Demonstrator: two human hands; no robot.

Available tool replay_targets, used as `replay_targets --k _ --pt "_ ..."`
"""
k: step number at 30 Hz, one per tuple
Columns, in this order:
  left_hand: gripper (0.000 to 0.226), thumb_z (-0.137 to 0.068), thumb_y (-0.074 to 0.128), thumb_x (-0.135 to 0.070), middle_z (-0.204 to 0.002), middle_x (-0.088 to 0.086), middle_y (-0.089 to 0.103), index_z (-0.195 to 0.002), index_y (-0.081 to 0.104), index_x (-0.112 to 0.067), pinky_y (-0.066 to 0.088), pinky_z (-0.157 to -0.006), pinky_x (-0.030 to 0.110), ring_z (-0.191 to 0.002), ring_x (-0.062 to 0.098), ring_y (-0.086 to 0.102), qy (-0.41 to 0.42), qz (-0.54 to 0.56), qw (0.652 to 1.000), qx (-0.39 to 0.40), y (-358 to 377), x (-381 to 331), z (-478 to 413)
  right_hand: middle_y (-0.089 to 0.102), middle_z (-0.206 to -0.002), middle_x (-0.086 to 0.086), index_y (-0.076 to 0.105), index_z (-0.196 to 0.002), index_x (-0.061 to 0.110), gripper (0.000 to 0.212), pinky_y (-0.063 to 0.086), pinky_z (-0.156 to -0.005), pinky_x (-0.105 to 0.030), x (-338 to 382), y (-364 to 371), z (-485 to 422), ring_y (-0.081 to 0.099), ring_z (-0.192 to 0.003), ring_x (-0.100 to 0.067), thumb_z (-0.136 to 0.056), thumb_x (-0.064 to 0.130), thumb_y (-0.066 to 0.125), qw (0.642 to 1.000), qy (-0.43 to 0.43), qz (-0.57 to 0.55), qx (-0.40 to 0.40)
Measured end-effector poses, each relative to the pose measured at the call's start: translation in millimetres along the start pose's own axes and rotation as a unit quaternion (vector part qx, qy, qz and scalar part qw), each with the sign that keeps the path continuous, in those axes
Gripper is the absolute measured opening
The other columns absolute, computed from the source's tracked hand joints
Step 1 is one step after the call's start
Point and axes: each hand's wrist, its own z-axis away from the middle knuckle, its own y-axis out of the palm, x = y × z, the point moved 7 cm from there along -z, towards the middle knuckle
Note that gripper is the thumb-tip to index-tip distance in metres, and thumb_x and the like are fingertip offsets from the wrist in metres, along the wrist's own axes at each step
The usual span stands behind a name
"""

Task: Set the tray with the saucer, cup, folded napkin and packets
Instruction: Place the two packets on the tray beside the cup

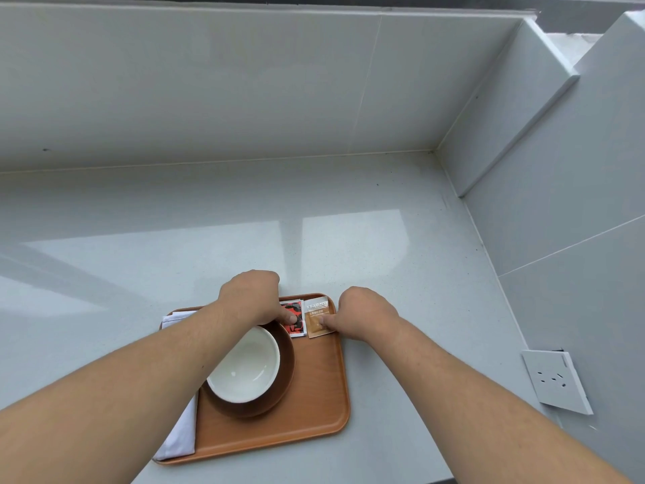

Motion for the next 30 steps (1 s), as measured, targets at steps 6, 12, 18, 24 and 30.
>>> replay_targets --k 6,12,18,24,30 --pt "0.061 -0.064 0.081 -0.072 -0.082 -0.008 0.053 -0.092 0.052 -0.026 0.043 -0.067 0.033 -0.089 0.019 0.057 0.004 0.002 1.0 -0.01 1 1 0 0.055 -0.069 0.005 0.051 -0.067 0.021 0.049 0.033 -0.049 -0.028 -1 6 -1 0.05 -0.061 -0.011 -0.085 0.065 0.065 1.0 0.012 0.011 0.022" --pt "0.062 -0.065 0.08 -0.073 -0.082 -0.008 0.052 -0.093 0.052 -0.026 0.042 -0.065 0.034 -0.088 0.018 0.056 0.003 -0.005 1.0 -0.011 -1 0 2 0.054 -0.071 0.005 0.049 -0.067 0.021 0.049 0.039 -0.056 -0.03 2 9 1 0.056 -0.07 -0.017 -0.089 0.064 0.059 0.999 0.006 0.024 0.037" --pt "0.061 -0.067 0.08 -0.071 -0.091 -0.005 0.058 -0.095 0.052 -0.025 0.043 -0.068 0.034 -0.088 0.019 0.055 0.005 -0.015 1.0 -0.02 0 -3 2 0.052 -0.073 0.005 0.046 -0.068 0.023 0.046 0.04 -0.056 -0.03 4 12 2 0.059 -0.079 -0.02 -0.092 0.061 0.057 0.999 0.016 0.021 0.041" --pt "0.062 -0.068 0.08 -0.072 -0.087 -0.005 0.055 -0.095 0.051 -0.024 0.042 -0.067 0.034 -0.088 0.019 0.055 -0.002 -0.021 1.0 -0.012 1 -4 1 0.051 -0.075 0.006 0.056 -0.088 0.02 0.041 0.045 -0.066 -0.033 4 12 1 0.06 -0.085 -0.021 -0.093 0.061 0.057 0.999 0.014 0.022 0.045" --pt "0.063 -0.066 0.08 -0.073 -0.081 -0.007 0.053 -0.094 0.051 -0.024 0.042 -0.063 0.034 -0.086 0.018 0.056 -0.004 -0.021 1.0 -0.008 2 -4 -1 0.055 -0.081 0.004 0.057 -0.091 0.019 0.041 0.047 -0.068 -0.033 4 13 0 0.061 -0.087 -0.021 -0.093 0.061 0.058 0.999 0.016 0.026 0.043"
